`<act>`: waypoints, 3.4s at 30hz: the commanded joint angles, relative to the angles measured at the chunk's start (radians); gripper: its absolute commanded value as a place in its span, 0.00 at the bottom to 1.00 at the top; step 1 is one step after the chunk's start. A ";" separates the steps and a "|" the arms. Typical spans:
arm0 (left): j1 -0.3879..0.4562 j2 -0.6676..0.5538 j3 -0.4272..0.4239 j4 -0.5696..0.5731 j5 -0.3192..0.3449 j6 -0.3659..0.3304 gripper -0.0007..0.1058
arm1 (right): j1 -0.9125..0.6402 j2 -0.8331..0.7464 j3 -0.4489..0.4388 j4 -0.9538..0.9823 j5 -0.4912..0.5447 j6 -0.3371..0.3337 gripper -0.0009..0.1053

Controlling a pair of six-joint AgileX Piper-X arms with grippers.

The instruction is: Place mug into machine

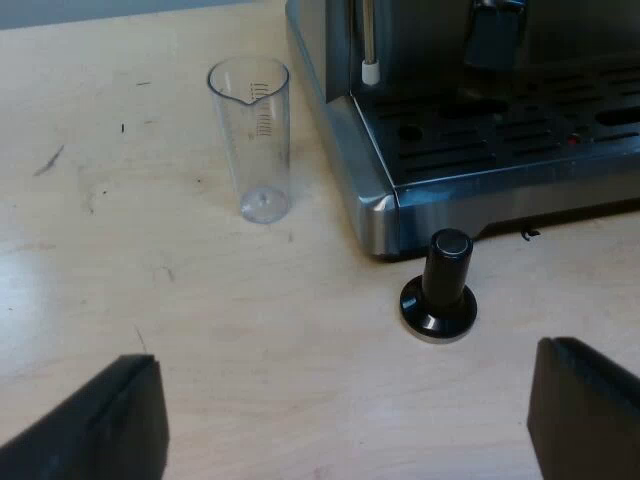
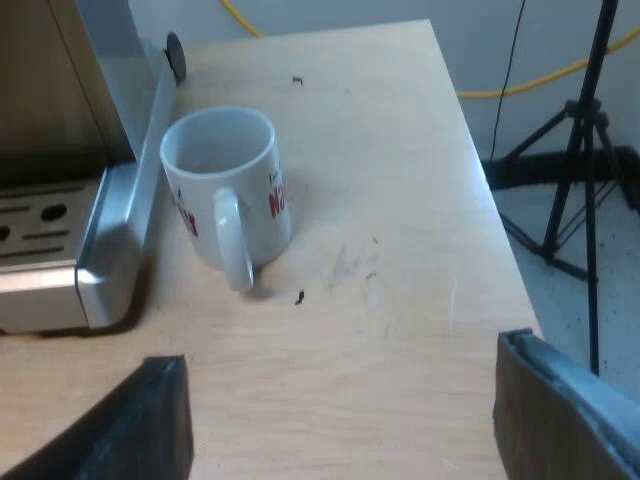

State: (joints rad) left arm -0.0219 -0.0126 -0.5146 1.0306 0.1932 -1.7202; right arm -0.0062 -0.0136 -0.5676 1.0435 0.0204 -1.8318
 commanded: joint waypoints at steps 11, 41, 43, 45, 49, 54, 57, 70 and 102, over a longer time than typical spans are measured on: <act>-0.023 -0.018 -0.039 -0.140 0.105 -0.083 0.71 | 0.001 0.100 -0.107 -0.021 -0.050 -0.012 0.62; -0.449 0.496 -0.122 -0.603 0.185 -0.049 0.71 | 0.001 0.452 -0.139 -0.284 -0.190 -0.052 0.61; -0.471 0.518 -0.122 -0.611 0.185 -0.049 0.71 | 0.001 0.469 -0.139 -0.284 -0.190 -0.052 0.61; -0.498 0.547 -0.122 -0.633 0.178 -0.049 0.71 | 0.001 0.489 -0.133 -0.286 -0.190 -0.052 0.61; -0.526 0.586 -0.122 -0.671 0.154 -0.049 0.71 | 0.001 0.504 -0.094 -0.341 -0.190 -0.052 0.61; -0.531 0.632 -0.122 -0.700 0.147 -0.049 0.71 | 0.001 0.504 -0.003 -0.451 -0.190 -0.052 0.61; -0.531 0.661 -0.122 -0.700 0.147 -0.049 0.71 | 0.001 0.504 0.050 -0.497 -0.192 -0.052 0.61; -0.531 0.782 -0.122 -0.700 0.147 -0.025 0.71 | 0.001 0.521 0.277 -0.787 -0.227 -0.052 0.61; -0.531 0.845 -0.122 -0.745 0.162 0.005 0.71 | 0.398 1.183 0.387 -1.494 0.291 0.180 0.61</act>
State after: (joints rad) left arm -0.5473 0.8341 -0.6283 0.3045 0.3499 -1.7171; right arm 0.3903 1.1605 -0.1786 -0.3997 0.3043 -1.6534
